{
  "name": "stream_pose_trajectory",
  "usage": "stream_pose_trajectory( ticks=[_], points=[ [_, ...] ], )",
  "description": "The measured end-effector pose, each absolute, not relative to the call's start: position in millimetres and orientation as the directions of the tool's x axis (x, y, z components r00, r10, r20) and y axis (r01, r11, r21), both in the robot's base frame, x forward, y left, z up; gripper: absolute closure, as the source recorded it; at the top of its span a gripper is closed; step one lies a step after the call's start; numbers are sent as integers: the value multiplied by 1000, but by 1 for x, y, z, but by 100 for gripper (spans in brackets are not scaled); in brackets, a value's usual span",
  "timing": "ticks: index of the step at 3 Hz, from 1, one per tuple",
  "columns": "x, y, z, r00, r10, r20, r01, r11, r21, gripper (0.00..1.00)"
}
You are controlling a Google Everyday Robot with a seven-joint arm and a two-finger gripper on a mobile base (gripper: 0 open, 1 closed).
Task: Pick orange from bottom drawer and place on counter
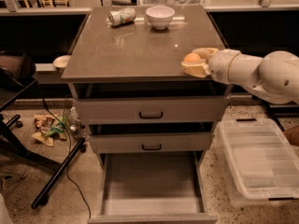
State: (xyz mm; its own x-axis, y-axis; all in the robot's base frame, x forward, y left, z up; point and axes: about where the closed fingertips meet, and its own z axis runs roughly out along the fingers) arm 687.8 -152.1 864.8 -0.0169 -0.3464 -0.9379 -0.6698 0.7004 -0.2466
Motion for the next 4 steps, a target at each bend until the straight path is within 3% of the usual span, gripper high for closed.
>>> stream_pose_trajectory(
  ticks=[4],
  points=[
    [765, -149, 871, -53, -300, -952, -643, 740, -197, 100]
  ],
)
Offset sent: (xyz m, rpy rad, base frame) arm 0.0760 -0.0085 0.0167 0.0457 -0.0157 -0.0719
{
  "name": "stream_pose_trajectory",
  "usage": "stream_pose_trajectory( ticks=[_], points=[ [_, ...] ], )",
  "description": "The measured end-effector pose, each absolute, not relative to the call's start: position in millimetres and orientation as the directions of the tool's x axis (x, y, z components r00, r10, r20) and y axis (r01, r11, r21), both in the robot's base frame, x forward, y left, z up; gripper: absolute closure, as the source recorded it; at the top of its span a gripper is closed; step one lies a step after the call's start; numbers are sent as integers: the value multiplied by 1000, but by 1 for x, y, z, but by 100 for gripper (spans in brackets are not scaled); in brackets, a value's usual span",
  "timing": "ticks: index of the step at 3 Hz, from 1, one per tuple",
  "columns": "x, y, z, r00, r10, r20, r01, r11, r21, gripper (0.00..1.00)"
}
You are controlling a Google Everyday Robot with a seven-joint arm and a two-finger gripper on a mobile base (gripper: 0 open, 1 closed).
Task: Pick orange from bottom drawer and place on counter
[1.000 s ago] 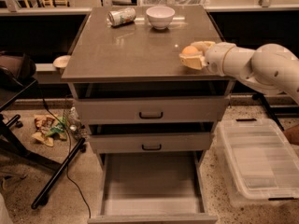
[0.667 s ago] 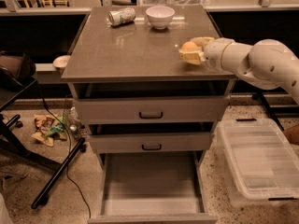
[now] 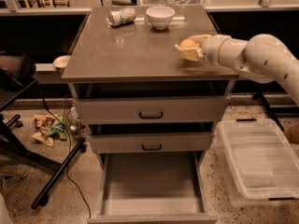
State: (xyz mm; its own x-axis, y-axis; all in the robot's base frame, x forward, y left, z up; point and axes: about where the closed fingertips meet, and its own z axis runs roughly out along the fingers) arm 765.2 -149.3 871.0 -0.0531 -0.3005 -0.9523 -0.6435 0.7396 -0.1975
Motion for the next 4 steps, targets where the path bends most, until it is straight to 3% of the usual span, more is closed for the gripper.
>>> stream_pose_trajectory(
  ticks=[1, 4],
  points=[
    [776, -146, 864, -71, -295, -953, -651, 738, -180, 100],
    [800, -145, 848, -96, -264, -960, -644, 752, -142, 35]
  ],
)
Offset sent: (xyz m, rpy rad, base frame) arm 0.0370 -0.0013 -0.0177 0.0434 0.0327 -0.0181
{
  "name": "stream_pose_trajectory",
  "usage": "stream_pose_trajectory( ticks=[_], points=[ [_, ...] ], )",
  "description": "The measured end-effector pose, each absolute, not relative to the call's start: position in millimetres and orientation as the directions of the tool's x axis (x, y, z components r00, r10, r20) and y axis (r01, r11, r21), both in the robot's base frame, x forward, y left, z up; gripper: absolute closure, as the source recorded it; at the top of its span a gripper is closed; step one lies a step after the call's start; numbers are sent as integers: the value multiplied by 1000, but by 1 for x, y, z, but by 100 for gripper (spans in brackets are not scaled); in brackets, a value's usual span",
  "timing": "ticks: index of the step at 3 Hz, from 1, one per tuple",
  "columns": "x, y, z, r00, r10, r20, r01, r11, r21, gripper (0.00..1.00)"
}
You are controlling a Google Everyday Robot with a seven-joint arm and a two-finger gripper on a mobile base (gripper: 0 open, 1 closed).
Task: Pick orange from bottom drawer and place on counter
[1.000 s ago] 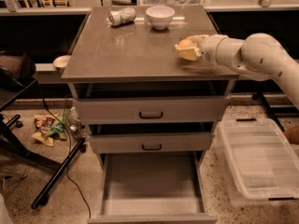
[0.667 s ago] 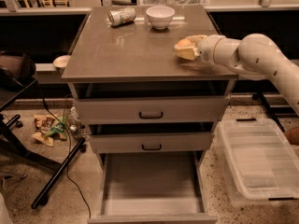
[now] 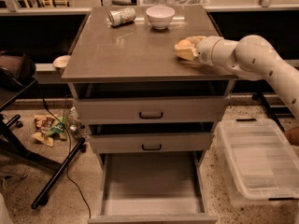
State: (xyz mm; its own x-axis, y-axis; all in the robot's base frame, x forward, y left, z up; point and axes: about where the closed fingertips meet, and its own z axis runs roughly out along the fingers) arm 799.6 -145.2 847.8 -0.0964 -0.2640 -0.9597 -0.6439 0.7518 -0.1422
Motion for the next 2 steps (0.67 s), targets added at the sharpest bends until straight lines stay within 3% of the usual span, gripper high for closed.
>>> stream_pose_trajectory(
  ticks=[1, 2],
  points=[
    [800, -147, 845, -101, -257, -961, -641, 755, -135, 11],
    [795, -154, 845, -107, -251, -962, -630, 766, -130, 0]
  ],
)
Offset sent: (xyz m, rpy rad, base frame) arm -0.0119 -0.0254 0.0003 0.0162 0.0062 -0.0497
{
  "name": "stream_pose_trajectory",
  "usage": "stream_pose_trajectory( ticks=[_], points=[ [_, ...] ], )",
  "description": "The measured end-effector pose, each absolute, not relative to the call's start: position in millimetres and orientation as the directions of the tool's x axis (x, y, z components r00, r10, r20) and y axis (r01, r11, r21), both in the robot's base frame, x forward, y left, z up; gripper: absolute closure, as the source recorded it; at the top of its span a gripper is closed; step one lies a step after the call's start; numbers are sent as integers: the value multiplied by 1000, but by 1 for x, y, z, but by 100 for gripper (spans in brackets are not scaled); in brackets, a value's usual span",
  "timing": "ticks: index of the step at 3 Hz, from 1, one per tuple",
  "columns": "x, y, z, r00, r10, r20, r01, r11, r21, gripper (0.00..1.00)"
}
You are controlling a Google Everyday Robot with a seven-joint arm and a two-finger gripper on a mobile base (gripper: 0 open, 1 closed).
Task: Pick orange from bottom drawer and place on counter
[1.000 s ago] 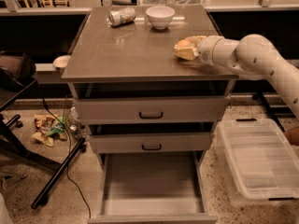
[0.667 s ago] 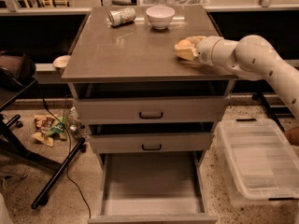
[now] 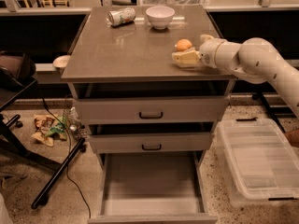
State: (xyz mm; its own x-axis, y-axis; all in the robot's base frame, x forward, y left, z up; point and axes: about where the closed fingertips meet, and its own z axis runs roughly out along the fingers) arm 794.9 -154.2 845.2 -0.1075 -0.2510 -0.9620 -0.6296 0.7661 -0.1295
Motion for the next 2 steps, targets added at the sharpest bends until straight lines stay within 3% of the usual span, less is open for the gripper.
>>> stream_pose_trajectory(
  ticks=[2],
  points=[
    [764, -189, 870, -105, -243, -964, -567, 811, -143, 0]
  ],
)
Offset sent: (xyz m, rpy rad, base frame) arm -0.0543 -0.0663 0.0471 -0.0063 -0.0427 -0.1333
